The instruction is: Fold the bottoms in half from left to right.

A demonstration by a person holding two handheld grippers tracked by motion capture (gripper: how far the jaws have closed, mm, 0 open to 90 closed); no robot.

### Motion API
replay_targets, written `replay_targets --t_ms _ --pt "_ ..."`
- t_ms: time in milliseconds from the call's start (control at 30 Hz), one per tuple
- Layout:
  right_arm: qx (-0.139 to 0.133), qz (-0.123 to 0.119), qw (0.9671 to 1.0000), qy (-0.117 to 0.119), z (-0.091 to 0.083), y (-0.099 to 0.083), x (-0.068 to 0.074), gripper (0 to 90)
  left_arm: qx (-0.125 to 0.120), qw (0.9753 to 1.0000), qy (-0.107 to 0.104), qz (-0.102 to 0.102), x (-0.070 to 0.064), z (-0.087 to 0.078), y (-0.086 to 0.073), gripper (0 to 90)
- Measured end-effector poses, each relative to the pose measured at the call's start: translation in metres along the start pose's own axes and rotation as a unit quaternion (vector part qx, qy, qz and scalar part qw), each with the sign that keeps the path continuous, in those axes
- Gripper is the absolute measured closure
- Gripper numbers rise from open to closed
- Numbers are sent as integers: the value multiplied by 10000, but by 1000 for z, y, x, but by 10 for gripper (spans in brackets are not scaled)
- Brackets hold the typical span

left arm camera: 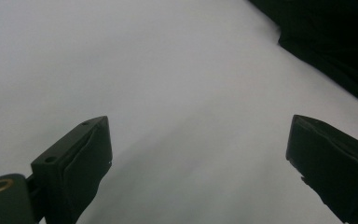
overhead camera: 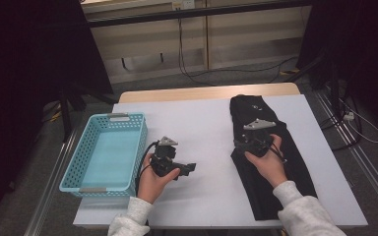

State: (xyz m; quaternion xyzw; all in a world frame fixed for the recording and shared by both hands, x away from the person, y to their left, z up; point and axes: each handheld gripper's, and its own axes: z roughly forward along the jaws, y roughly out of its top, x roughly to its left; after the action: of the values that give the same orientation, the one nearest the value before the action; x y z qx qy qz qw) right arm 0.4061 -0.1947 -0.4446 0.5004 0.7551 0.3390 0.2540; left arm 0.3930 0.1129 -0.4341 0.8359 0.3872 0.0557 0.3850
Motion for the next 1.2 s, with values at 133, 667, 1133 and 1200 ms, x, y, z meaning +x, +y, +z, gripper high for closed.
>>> replay_targets --t_ms 133,667,1133,1200 --pt "115 15 9999 -103 23 6 2 338 -6 10000 13 -30 2 -1 -1 69" --pt "265 218 9990 -290 45 10 -11 705 -42 9999 43 -109 5 -4 -1 69" --pt "235 302 9992 107 42 11 -13 851 -111 9999 83 -102 7 -7 0 69" --pt "220 228 9992 260 42 12 -6 852 -103 9998 118 -136 8 -7 0 71"
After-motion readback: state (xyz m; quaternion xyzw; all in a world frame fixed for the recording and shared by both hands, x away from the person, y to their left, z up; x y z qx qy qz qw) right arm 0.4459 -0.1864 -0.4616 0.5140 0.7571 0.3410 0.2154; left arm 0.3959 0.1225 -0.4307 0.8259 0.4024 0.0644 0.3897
